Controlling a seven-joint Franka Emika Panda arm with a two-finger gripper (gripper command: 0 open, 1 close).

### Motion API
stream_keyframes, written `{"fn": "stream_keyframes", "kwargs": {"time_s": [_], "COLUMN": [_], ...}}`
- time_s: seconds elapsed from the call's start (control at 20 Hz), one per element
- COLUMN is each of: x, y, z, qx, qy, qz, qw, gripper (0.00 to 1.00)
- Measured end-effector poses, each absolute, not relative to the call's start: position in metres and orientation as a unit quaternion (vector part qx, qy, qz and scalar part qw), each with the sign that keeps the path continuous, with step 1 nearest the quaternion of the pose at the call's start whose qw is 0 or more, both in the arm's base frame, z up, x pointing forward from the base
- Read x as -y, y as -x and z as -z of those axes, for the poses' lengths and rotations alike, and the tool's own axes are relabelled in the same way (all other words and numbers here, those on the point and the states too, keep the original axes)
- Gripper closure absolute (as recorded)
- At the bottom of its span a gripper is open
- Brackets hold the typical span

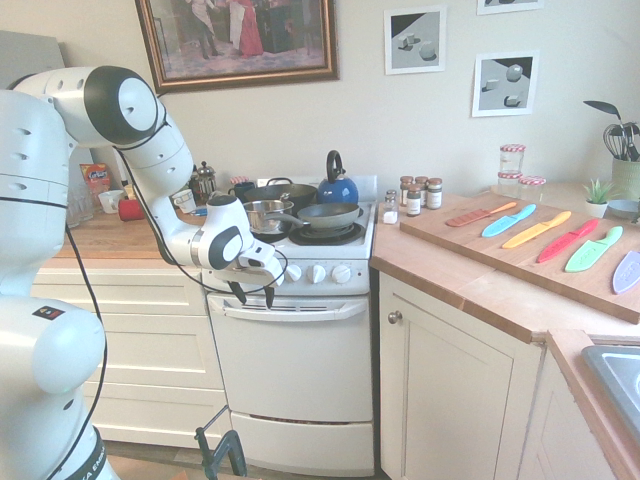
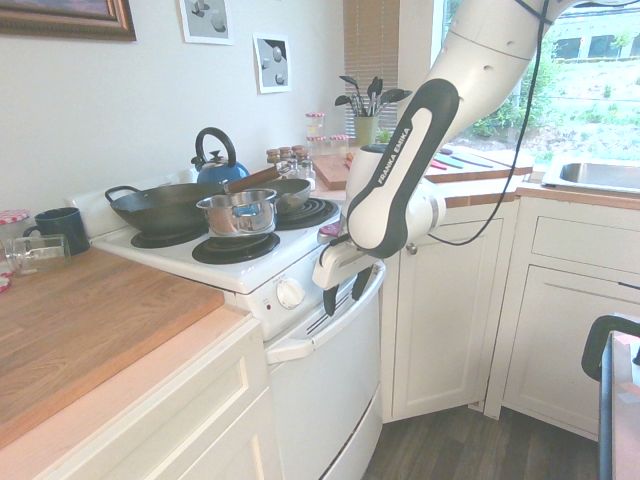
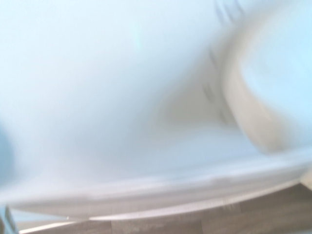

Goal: Open the oven

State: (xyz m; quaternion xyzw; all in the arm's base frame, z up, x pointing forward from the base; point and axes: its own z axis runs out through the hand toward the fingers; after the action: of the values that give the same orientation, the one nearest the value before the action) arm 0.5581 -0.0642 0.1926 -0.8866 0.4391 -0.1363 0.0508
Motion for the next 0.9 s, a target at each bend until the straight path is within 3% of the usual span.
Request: {"fn": "stream_keyframes", "kwargs": {"time_s": [0.5, 0.9], "x": [0.093, 0.152], "y": [-0.567, -0.506], "z": [-0.156, -0.142], "qx": [-0.396, -0.372], "qy": [0.908, 0.918], "qz": [0.125, 0.127], "qw": [0.053, 0.05], "gripper": [0.0, 0.0]}}
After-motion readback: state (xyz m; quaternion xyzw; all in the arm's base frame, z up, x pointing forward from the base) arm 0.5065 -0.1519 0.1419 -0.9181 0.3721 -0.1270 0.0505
